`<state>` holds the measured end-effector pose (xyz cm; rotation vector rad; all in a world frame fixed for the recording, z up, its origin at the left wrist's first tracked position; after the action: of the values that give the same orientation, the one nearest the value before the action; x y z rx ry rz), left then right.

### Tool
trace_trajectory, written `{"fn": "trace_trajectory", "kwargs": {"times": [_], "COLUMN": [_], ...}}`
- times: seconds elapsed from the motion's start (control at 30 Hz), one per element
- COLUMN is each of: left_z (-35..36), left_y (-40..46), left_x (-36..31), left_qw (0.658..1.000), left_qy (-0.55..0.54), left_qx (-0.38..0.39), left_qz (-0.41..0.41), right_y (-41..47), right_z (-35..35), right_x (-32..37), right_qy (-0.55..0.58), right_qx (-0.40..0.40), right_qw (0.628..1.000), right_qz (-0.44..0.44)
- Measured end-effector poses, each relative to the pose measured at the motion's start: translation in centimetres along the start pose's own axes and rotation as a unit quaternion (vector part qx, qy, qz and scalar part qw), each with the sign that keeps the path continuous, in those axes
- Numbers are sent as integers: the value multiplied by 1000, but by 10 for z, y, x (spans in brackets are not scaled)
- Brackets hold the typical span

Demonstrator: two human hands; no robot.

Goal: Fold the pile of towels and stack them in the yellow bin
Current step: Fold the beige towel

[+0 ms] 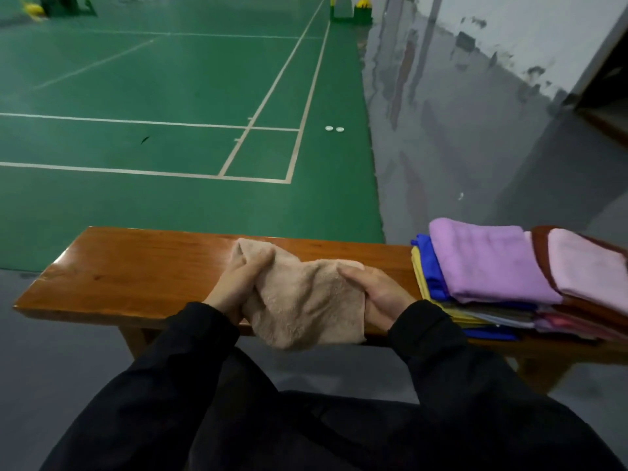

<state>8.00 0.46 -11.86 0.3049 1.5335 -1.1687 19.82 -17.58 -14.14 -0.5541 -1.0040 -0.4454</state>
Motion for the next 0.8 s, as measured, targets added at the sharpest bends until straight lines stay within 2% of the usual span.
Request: {"fn": "trace_trajectory", "kwargs": {"times": [0.07,0.17,0.27,0.33,0.4,0.43,0.5,0.6,0.7,0.8], "left_z": [3,34,35,22,17,17,14,-4,-21,-18], "left_y": [7,-10,-3,3,5,2,-1,-2,1,15], "left_x": [10,27,44,45,37,31,20,6,-12,-28], "left_qw": [994,962,971,967,941,935,961,991,997,998], "left_qy": [-89,-154,-125,-203,-301,-312,-223,-104,-27,-39], "left_qx": [41,181,155,109,132,151,155,78,16,36], "left_qz": [-38,-133,-133,-107,-84,-73,-52,11,75,45], "right_y": [-6,-16,-19,-22,-24,-25,-24,-21,-18,-3], "right_z": [-4,-2,-5,-11,-21,-25,-32,-39,-42,-43], "right_x": [23,49,62,71,75,76,77,78,92,109], "right_qy": [-8,-7,-1,-5,-10,-15,-9,-2,-133,-203], "right_qx": [-27,-39,-57,-81,-100,-105,-107,-104,-133,-170], "right_qw": [998,991,986,980,976,975,976,977,963,943], "right_qz": [-60,-124,-156,-182,-194,-195,-192,-186,-192,-202]}}
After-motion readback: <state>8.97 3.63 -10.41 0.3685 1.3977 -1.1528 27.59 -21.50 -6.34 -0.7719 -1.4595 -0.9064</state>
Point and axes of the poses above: each hand's wrist, its own y-axis towards the middle knuckle, its own z-axis out of the palm, x = y × z, the point moved 9 cm from there along y, towards the middle knuckle, and after that the axes turned 9 degrees about -z, right-handed, at the moved point
